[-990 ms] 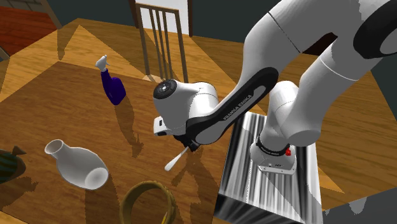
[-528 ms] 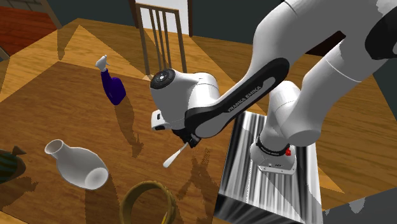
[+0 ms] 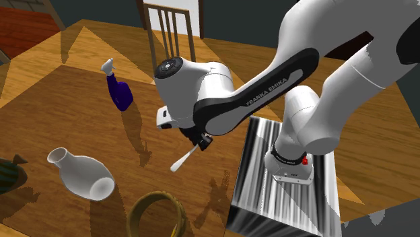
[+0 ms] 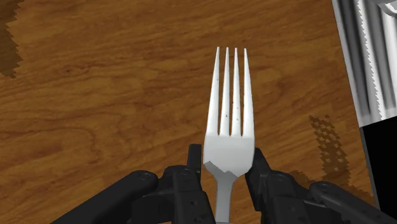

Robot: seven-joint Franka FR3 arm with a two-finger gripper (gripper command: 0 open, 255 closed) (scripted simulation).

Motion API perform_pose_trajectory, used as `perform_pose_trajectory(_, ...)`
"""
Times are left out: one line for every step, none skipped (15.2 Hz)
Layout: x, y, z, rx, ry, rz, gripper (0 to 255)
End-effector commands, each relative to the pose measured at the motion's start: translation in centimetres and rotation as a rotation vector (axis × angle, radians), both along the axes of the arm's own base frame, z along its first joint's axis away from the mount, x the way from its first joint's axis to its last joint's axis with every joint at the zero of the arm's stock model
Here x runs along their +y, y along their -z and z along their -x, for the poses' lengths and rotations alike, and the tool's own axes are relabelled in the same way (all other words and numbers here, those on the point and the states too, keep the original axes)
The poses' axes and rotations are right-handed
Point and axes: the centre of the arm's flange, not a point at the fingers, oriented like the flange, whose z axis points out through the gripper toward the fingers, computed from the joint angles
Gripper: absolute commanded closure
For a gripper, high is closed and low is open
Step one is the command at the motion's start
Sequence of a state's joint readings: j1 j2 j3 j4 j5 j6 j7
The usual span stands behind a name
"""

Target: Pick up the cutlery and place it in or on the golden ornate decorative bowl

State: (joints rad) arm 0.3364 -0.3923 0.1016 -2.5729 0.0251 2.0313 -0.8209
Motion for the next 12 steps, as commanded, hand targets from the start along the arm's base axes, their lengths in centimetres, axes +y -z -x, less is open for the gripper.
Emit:
perform_pose_trajectory(0.1,-1.1,0.1,0.000,0.000,0.000,255)
perform_pose_trajectory(0.1,-1.6,0.1,0.000,0.000,0.000,255)
perform_pose_trajectory(0.1,-2.1,0.1,0.000,0.000,0.000,255)
perform_pose_trajectory(0.1,-2.6,0.1,0.000,0.000,0.000,255)
perform_pose_trajectory(0.1,-3.2,0.1,0.000,0.000,0.000,255)
perform_pose_trajectory(0.1,-3.7,0.1,0.000,0.000,0.000,255)
perform_pose_trajectory(0.1,-4.2,0.1,0.000,0.000,0.000,255)
perform_pose_trajectory(0.1,-4.8,0.1,0.000,0.000,0.000,255)
perform_pose_trajectory(0.1,-5.3,0.1,0.000,0.000,0.000,255)
perform_pose_trajectory(0.1,-5.8,0.1,0.000,0.000,0.000,255)
perform_pose_trajectory(0.1,-6.3,0.1,0.000,0.000,0.000,255)
perform_pose_trajectory(0.1,-6.9,0.1,0.000,0.000,0.000,255)
